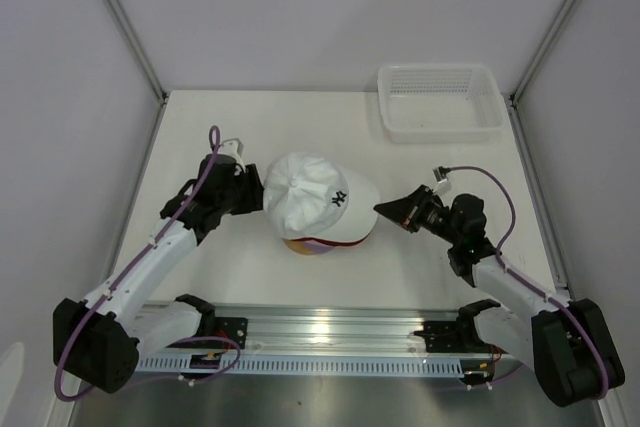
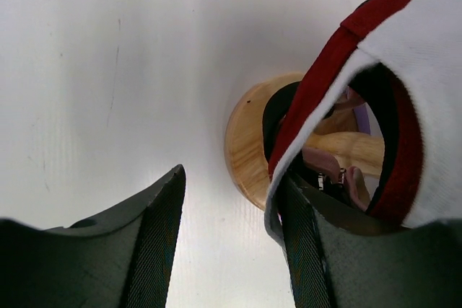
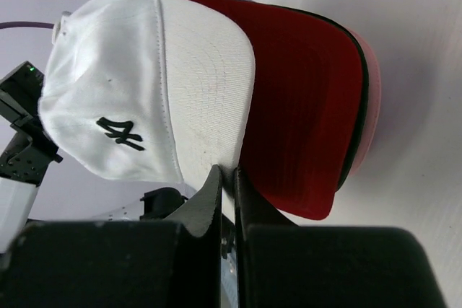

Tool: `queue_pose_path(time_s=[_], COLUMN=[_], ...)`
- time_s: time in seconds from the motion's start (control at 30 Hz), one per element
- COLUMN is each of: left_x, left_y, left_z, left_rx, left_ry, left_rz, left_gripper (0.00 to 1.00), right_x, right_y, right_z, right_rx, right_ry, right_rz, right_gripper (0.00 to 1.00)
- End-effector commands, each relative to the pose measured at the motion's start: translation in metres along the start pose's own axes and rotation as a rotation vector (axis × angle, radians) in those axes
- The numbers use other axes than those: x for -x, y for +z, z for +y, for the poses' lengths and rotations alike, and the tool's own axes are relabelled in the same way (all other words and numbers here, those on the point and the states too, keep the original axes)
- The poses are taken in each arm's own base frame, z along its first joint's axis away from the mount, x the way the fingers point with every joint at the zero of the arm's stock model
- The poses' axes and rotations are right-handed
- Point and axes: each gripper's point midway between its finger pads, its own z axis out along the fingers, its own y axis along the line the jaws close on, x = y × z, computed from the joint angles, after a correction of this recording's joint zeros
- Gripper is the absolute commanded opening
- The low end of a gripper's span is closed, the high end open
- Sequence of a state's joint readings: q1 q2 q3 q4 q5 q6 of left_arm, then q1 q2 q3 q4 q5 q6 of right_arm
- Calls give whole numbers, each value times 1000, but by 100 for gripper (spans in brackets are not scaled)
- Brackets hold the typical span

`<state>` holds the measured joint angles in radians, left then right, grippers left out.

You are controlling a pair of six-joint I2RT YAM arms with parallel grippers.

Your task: Stack the hats

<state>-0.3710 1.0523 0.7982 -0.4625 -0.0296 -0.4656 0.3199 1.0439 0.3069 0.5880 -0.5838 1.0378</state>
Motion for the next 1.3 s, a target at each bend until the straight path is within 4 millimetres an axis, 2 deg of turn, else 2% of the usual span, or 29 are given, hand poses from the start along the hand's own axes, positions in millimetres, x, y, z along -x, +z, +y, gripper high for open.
queue_pose_path(time_s=[0.0, 0.13, 0.2, 0.37, 0.53, 0.6, 0.77, 0.97, 1.17, 1.27], left_x=[34, 62, 67, 78, 62, 49, 35, 19, 4, -4], left_y=[-19, -36, -40, -47, -30, -20, -17, -9, 11, 20], left_z=[-8, -12, -14, -23, -25, -24, -24, -28, -8, 0], left_rx=[3, 20, 15, -21, -40, -43, -70, -100, 40, 87], left_ry=[32, 51, 56, 53, 50, 44, 32, 58, 98, 109], left_rz=[-99, -170, -180, -214, -141, -99, -75, -16, 50, 77], left_gripper=[57, 58, 58, 58, 57, 56, 55, 55, 54, 53], right_x=[14, 26, 30, 33, 24, 20, 13, 10, 3, -9], right_y=[-7, -18, -20, -21, -20, -21, -19, -15, -9, -7], right_z=[6, 25, 33, 33, 12, -6, -30, -47, -74, -96], right_rx=[9, 48, 54, 41, 7, -35, -89, -148, -259, -333], right_ry=[7, 45, 68, 180, 252, 267, 273, 248, 191, 175], right_rz=[-68, -103, -107, -93, -90, -104, -95, -79, -44, 9], right_gripper=[0, 0, 0, 0, 0, 0, 0, 0, 0, 0])
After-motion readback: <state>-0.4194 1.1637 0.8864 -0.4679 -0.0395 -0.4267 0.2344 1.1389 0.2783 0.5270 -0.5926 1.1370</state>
